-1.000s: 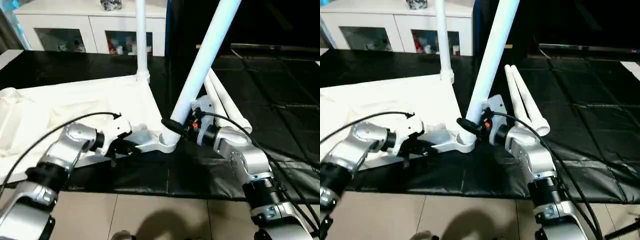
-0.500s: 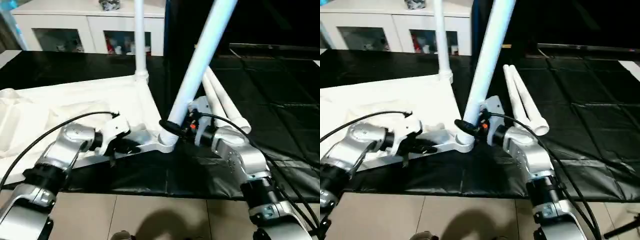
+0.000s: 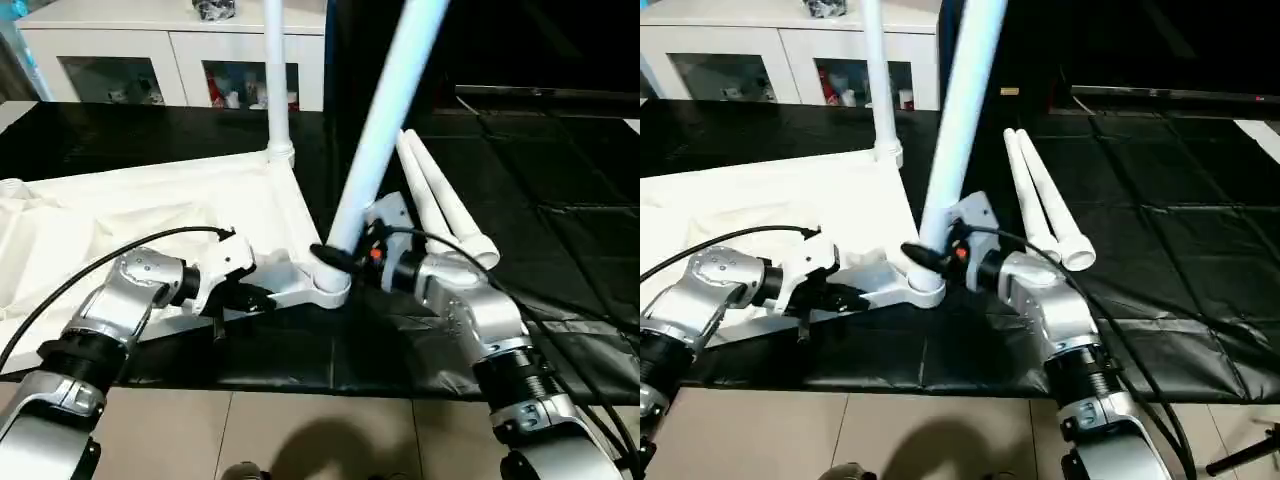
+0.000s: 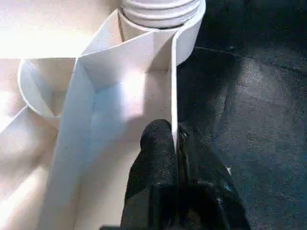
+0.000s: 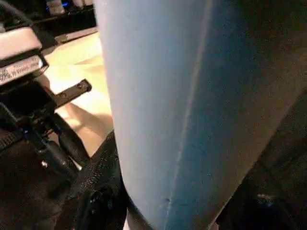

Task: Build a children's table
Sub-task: Pick table leg

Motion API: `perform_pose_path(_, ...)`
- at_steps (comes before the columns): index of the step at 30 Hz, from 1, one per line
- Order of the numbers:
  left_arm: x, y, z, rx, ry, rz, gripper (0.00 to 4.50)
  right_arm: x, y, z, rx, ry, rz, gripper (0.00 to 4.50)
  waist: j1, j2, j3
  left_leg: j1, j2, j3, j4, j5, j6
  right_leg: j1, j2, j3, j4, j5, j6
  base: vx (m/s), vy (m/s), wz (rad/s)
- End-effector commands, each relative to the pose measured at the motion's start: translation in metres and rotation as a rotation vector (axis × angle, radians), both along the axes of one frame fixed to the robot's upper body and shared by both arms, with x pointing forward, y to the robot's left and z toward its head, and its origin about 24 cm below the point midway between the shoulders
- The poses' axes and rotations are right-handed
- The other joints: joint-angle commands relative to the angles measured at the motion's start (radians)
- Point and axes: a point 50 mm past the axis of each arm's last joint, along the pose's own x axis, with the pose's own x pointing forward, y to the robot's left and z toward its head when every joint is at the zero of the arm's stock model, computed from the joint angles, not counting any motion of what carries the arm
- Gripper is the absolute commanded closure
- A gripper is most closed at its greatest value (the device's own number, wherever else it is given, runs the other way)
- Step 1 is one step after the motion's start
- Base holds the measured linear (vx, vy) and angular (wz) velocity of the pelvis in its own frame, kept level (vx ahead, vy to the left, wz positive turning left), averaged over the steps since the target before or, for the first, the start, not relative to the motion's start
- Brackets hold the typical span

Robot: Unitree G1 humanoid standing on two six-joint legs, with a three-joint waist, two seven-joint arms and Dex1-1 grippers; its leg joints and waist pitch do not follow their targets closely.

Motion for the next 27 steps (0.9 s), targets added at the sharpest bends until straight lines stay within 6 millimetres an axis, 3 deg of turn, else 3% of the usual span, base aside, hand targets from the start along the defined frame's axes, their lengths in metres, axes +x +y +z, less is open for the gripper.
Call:
perform_pose_path(1, 0.000, 0.001, 0.004, -0.011, -0.013, -0.004, 4.50, 0.001, 0.005, 0.002, -0.033, -0.009, 0.031, 2.59, 0.001, 0.007, -0.088, 0.014, 0.001, 0.006, -0.078, -0.269, -0.016, 0.064, -0.070, 0.042, -0.084, -0.373, -0.141, 0.000, 0.000, 0.00)
perform_pose_path(19, 0.005, 0.007, 0.006, -0.011, -0.029, 0.066, 4.50, 0.005, 0.001, -0.011, -0.126, 0.027, 0.060, 2.59, -0.005, 0.003, -0.085, 0.016, -0.001, 0.006, -0.078, -0.287, -0.011, 0.062, -0.071, 0.042, -0.094, -0.445, -0.115, 0.000, 0.000, 0.00)
perform_pose_path(21, 0.006, 0.009, 0.007, -0.006, -0.034, 0.079, 4.50, 0.006, 0.000, -0.010, -0.128, 0.023, 0.062, 2.59, -0.006, -0.003, -0.086, 0.015, 0.000, 0.007, -0.078, -0.271, -0.009, 0.063, -0.070, 0.042, -0.091, -0.419, -0.122, 0.000, 0.000, 0.00)
perform_pose_path(23, 0.006, 0.009, 0.007, -0.004, -0.035, 0.079, 4.50, 0.007, -0.001, -0.010, -0.128, 0.022, 0.061, 2.59, -0.005, 0.000, -0.086, 0.014, 0.000, 0.007, -0.077, -0.272, -0.009, 0.062, -0.070, 0.042, -0.090, -0.411, -0.127, 0.000, 0.000, 0.00)
perform_pose_path(27, 0.005, 0.009, 0.008, -0.006, -0.030, 0.072, 4.50, 0.009, 0.001, -0.011, -0.132, 0.024, 0.067, 2.59, -0.007, -0.004, -0.085, 0.016, 0.000, 0.007, -0.078, -0.287, -0.010, 0.061, -0.071, 0.041, -0.093, -0.437, -0.122, 0.000, 0.000, 0.00)
